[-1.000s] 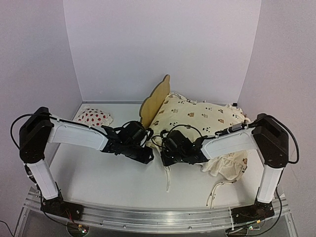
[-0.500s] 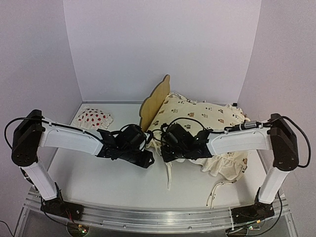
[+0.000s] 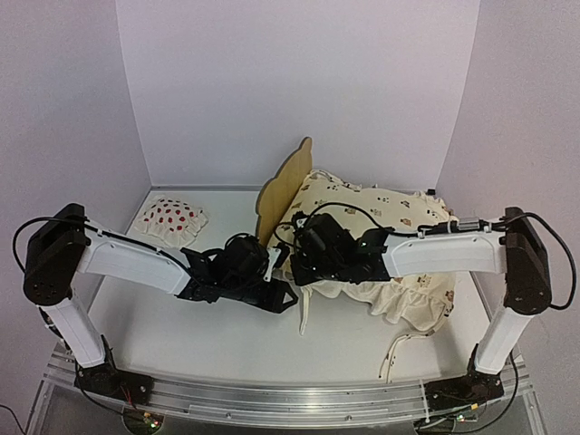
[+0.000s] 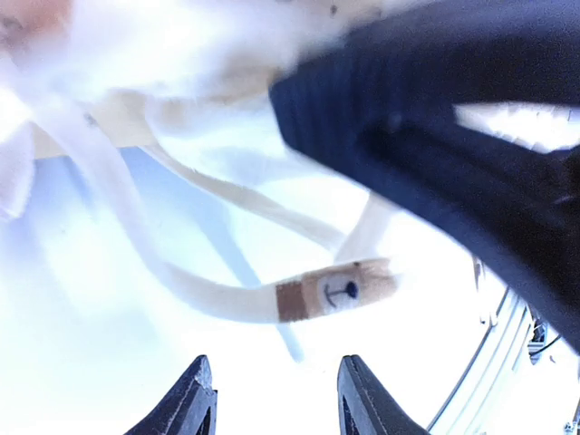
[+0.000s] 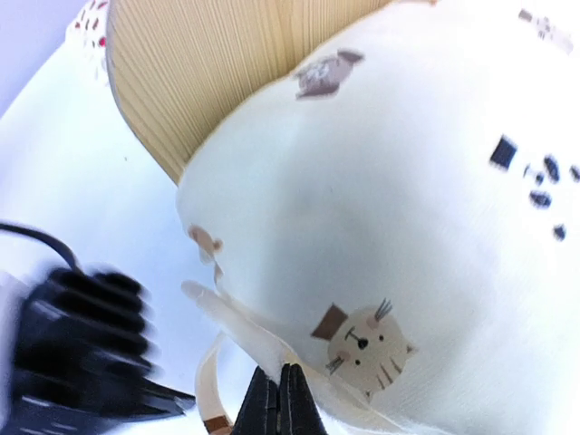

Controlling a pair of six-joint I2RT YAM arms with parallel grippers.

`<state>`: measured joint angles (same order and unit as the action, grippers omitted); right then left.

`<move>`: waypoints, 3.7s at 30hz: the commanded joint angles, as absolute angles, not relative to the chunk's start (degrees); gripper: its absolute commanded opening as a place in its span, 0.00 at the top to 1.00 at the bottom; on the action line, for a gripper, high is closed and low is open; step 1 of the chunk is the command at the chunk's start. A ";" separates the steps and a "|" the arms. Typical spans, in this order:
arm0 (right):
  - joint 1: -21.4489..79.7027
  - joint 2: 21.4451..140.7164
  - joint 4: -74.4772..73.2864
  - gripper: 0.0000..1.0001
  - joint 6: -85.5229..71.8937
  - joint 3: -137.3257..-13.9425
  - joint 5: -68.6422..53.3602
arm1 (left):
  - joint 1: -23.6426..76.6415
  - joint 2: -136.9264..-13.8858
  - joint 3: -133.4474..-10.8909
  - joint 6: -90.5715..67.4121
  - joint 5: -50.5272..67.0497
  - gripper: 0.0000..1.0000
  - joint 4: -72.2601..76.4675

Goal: Set up the pet bed

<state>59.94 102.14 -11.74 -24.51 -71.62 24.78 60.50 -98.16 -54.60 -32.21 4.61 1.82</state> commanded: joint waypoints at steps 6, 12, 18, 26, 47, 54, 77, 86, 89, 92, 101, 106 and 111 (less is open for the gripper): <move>60.16 103.15 -11.78 1.00 -24.97 -75.39 27.26 | 60.97 -101.94 -53.04 -33.76 11.69 0.54 13.56; 60.14 103.69 -11.86 1.00 -25.92 -75.89 27.34 | 61.17 -103.51 -52.47 -33.60 13.90 0.54 17.70; 60.15 104.27 -12.35 1.00 -25.89 -77.15 27.19 | 61.85 -103.96 -51.01 -33.67 14.45 0.51 21.11; 60.14 105.08 -13.23 1.00 -26.97 -79.37 27.27 | 62.57 -107.72 -51.41 -33.93 16.18 0.55 27.32; 60.15 103.26 -15.32 1.00 -27.86 -80.12 27.67 | 63.45 -111.79 -52.50 -33.15 9.20 1.00 31.44; 60.04 102.54 -16.64 1.00 -24.86 -82.18 30.36 | 63.39 -107.58 -50.54 -31.69 4.81 1.00 24.73; 45.34 107.22 -18.27 1.00 -15.35 -106.29 25.67 | 53.45 -91.59 -39.77 -28.08 -12.52 1.00 -5.10; 35.89 110.11 -21.17 1.00 -18.08 -112.14 22.94 | 51.16 -98.45 -43.76 -27.42 -11.82 1.00 -8.89; 34.16 106.82 -21.23 1.00 -19.63 -107.37 21.79 | 49.37 -99.51 -44.49 -27.46 -10.61 1.00 -9.49; 34.01 101.96 -20.97 1.00 -21.68 -100.03 18.83 | 47.25 -100.10 -46.59 -26.54 -9.43 1.00 -10.12; 39.35 87.95 -19.95 1.00 -31.55 -77.79 8.54 | 37.60 -103.27 -57.69 -22.19 -3.14 1.00 -11.55; 45.08 79.87 -19.95 1.00 -36.00 -65.48 10.11 | 34.79 -106.03 -62.68 -20.35 -0.19 1.00 -11.51; 51.29 76.08 -19.57 1.00 -41.04 -55.02 12.01 | 33.92 -106.87 -65.21 -19.67 -0.18 1.00 -11.70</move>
